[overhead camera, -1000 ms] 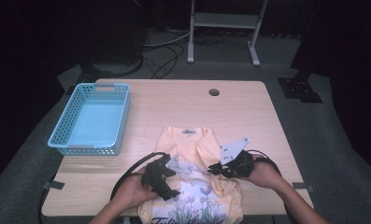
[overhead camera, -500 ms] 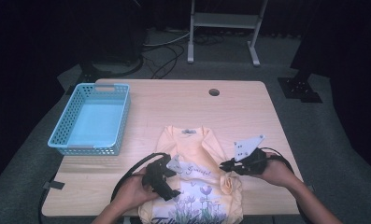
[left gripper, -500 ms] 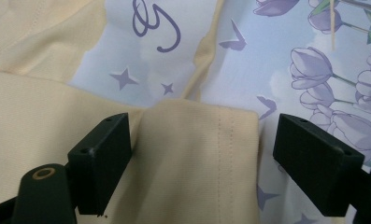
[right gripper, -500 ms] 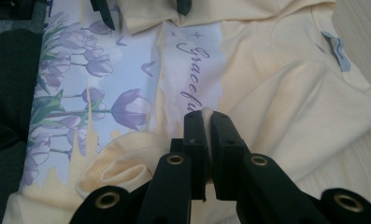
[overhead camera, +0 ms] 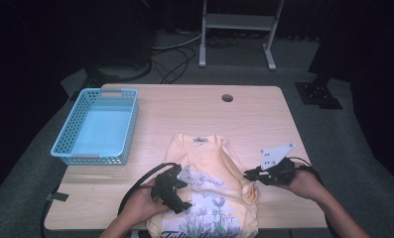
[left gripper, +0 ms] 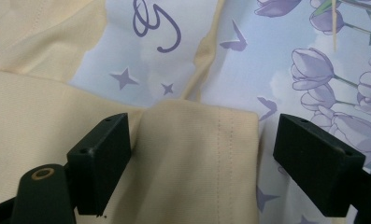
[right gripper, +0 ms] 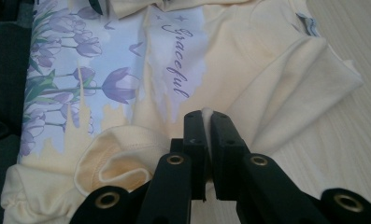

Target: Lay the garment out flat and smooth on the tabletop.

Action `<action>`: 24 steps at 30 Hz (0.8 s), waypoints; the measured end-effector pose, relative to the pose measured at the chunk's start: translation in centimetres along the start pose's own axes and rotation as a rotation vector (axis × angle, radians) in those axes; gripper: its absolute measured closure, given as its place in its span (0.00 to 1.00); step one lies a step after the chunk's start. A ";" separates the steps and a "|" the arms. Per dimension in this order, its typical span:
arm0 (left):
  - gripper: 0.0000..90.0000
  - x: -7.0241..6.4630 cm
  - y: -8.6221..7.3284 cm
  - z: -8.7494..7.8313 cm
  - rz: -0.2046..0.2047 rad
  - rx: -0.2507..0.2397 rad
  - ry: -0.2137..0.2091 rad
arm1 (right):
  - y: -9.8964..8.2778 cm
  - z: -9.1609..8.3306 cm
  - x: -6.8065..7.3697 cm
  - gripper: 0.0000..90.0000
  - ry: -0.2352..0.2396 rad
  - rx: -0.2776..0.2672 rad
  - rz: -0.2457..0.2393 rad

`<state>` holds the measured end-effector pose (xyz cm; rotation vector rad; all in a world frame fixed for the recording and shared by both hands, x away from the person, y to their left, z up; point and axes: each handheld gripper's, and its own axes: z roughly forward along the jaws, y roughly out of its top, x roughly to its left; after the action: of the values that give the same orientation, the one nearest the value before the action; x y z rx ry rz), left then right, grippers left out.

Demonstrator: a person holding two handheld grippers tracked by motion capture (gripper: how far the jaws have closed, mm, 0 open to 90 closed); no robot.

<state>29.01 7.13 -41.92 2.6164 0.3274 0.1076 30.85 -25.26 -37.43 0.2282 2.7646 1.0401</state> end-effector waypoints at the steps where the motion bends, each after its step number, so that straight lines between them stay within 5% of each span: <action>1: 0.20 0.0 0.0 0.0 -0.001 0.000 0.001 | -0.1 -0.1 -0.1 0.95 -0.004 0.001 0.002; 24: 0.20 -0.1 0.1 0.0 -0.007 0.004 0.006 | -5.3 -2.8 -2.3 0.95 -0.105 0.023 0.138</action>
<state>28.94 7.00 -41.91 2.6194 0.3385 0.1122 32.02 -31.45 -38.61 0.4693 2.6993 0.9963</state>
